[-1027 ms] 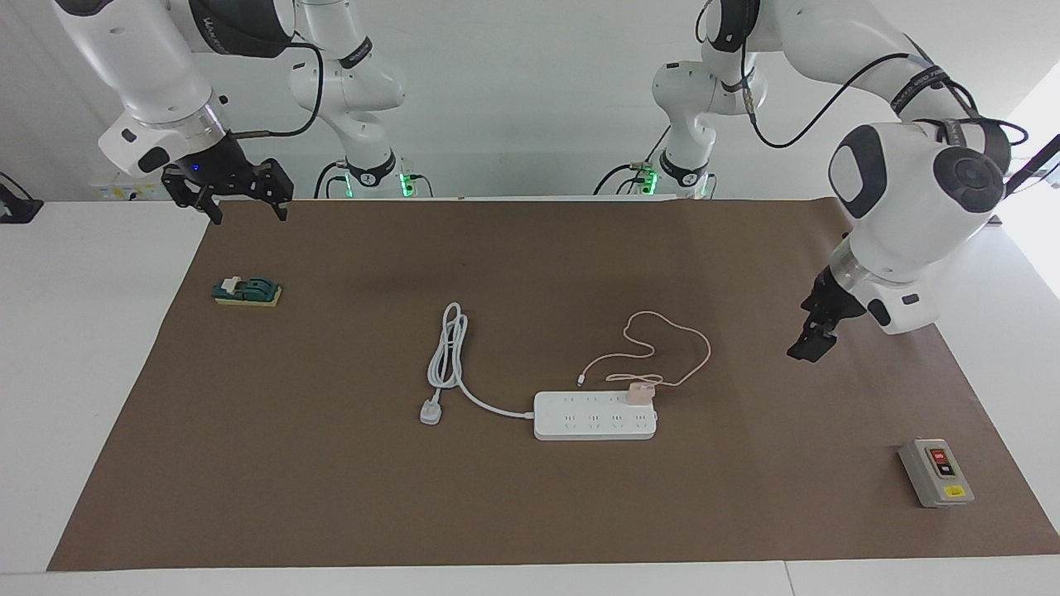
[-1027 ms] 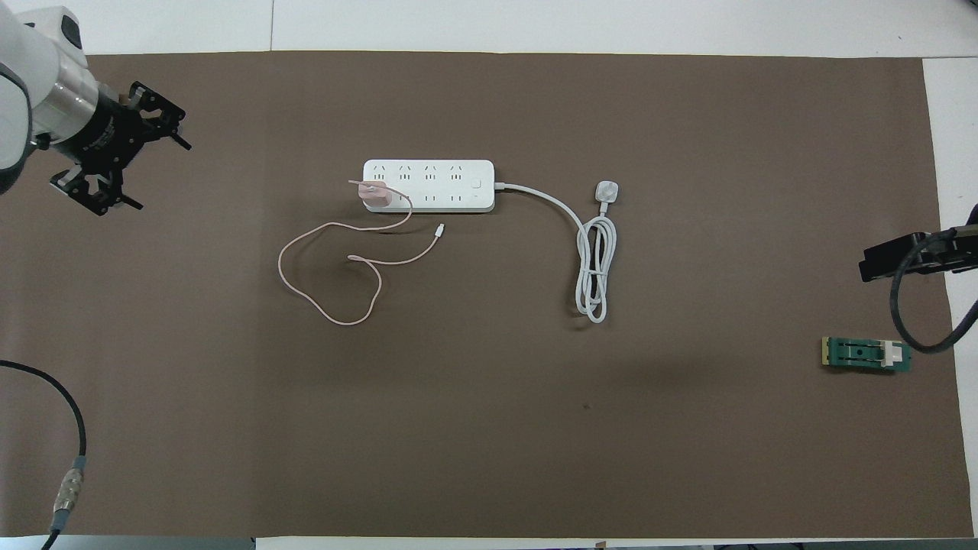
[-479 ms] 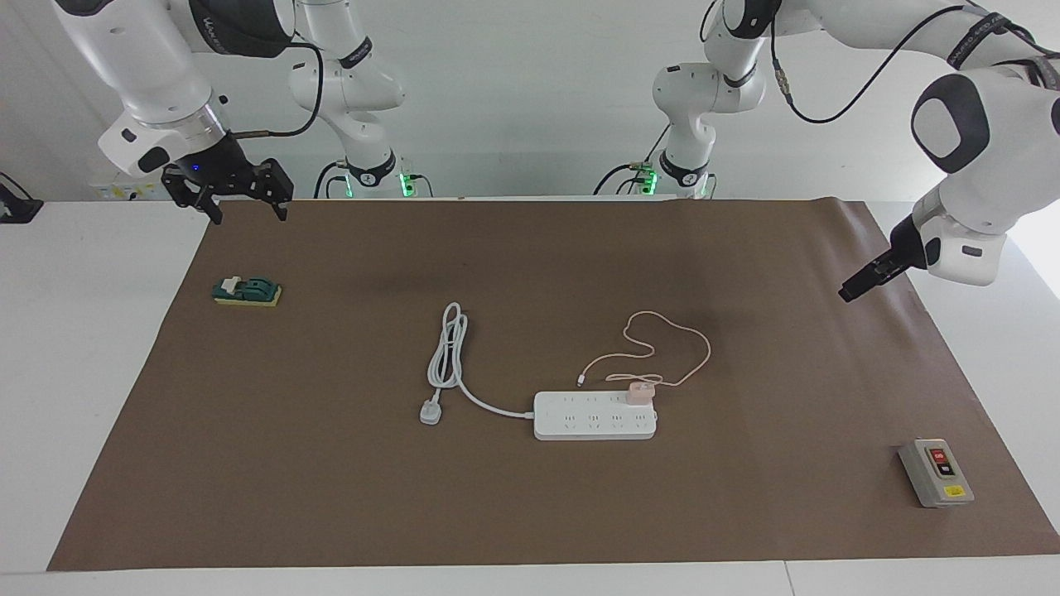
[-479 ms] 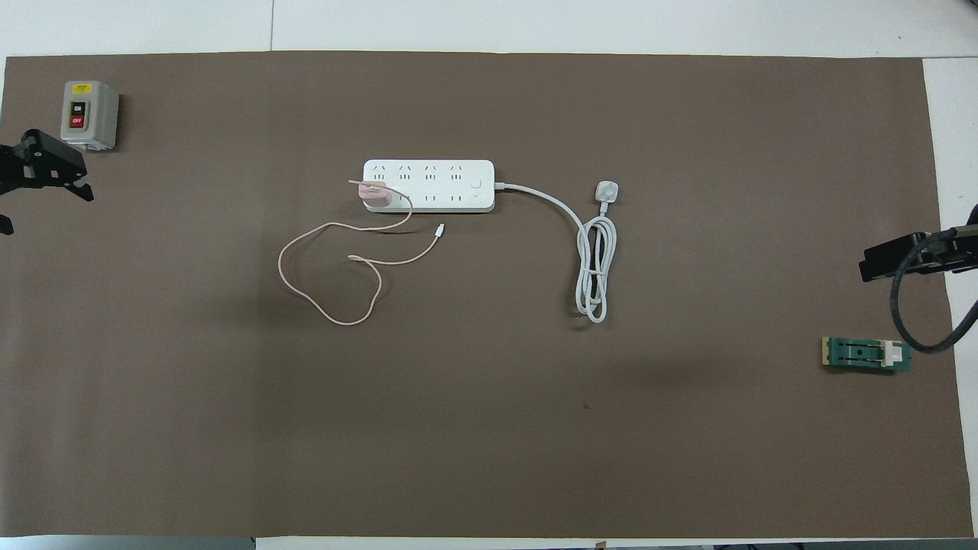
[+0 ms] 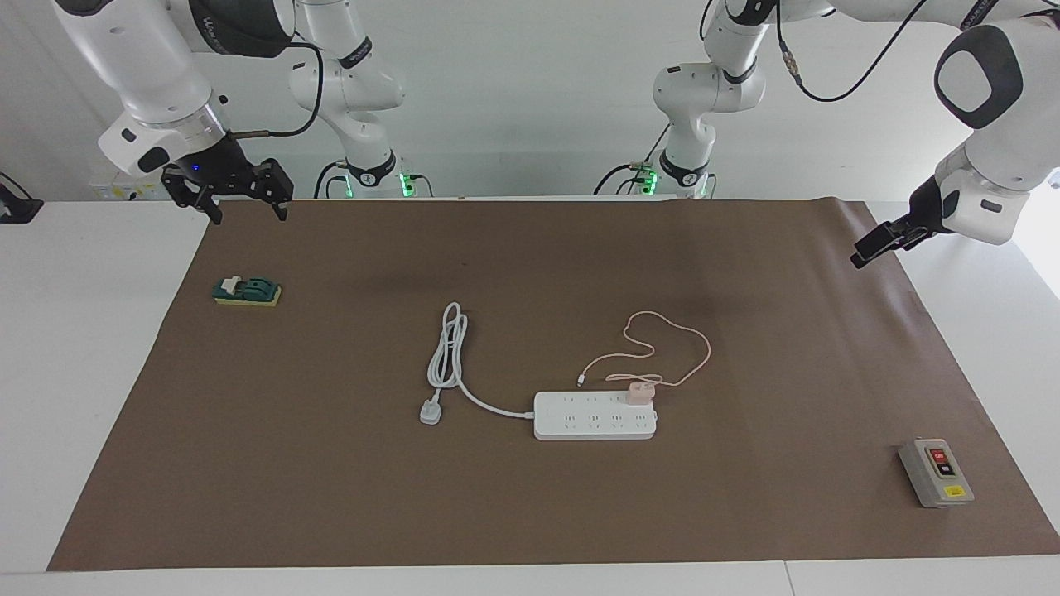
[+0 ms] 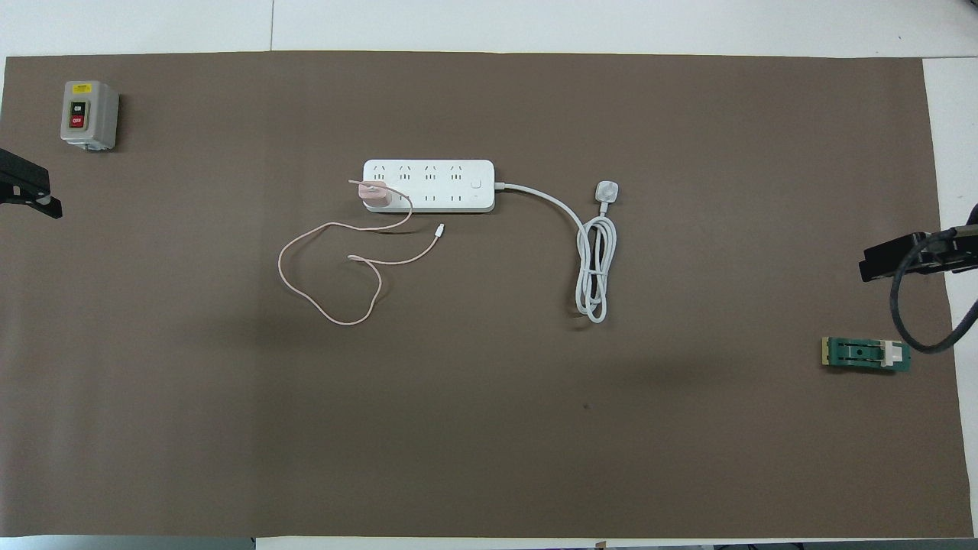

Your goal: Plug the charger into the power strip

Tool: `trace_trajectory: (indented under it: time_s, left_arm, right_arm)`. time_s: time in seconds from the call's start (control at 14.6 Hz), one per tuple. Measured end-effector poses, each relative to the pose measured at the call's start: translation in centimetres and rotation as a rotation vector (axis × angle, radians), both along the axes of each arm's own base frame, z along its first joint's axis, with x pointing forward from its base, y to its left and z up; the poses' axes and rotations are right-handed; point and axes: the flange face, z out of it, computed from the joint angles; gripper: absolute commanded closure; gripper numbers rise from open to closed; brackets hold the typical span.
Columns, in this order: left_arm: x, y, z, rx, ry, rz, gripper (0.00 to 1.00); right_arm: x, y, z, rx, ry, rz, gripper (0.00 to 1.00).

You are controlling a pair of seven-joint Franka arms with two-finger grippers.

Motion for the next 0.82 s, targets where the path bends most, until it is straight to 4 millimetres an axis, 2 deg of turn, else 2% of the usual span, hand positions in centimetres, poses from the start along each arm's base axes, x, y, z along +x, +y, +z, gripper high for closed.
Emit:
trace_trajectory:
  time_s: [0.21, 0.34, 0.55, 0.68, 0.82]
  left_arm:
    - [0.0, -1.1, 0.6, -0.027, -0.022, -0.172, 0.0]
    - [-0.4, -1.4, 0.7, -0.038, -0.038, -0.211, 0.0]
    - [-2.0, -3.5, -1.3, -0.038, -0.102, -0.204, 0.0]
    - [-3.8, -4.4, -2.6, -0.045, -0.091, -0.208, 0.0]
    - [-4.7, -5.6, -3.5, -0.045, -0.068, -0.231, 0.0]
  right_arm:
    - [0.0, 0.0, 0.0, 0.0, 0.0, 0.0, 0.0]
    - [0.0, 0.0, 0.0, 0.0, 0.0, 0.0, 0.0]
    - [0.0, 0.0, 0.0, 0.0, 0.0, 0.0, 0.0]
    - [0.0, 0.0, 0.0, 0.0, 0.0, 0.0, 0.0]
    - [0.0, 0.0, 0.0, 0.0, 0.0, 0.0, 0.0]
